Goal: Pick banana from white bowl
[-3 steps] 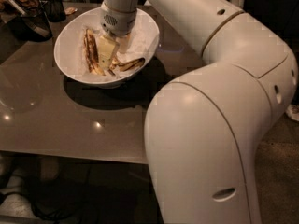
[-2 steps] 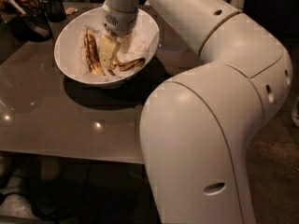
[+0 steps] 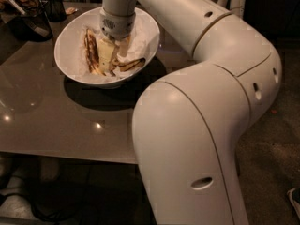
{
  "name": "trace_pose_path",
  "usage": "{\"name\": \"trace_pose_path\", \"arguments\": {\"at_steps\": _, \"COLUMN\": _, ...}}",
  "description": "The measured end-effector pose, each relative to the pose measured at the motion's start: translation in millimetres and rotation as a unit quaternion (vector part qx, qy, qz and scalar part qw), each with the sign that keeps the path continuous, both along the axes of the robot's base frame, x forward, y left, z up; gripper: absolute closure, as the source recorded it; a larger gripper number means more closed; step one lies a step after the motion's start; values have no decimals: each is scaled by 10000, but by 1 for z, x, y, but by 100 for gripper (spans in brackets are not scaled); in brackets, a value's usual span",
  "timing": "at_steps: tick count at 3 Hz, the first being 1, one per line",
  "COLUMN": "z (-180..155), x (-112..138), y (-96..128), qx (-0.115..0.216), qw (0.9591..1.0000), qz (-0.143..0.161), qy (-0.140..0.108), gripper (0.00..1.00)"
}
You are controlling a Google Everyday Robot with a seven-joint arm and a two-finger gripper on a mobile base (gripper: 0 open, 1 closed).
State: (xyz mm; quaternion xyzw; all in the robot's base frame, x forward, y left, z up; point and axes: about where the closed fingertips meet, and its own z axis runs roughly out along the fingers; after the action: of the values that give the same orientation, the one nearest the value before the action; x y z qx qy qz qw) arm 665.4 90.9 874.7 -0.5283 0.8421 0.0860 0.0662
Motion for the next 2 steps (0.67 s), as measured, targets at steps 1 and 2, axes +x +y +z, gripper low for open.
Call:
{"name": "trace_pose_path", "arguments": {"at_steps": 1, "z": -4, "x": 3, "y": 2, "qx": -38, "qw": 10000, "qz": -8, "qy": 26, "gripper": 40}}
{"name": "trace_pose_path", "arguments": {"at_steps": 2, "z": -8, "x": 5, "y": 3, "qx": -54, "qw": 10000, "qz": -15, "qy": 48, "gripper": 40}}
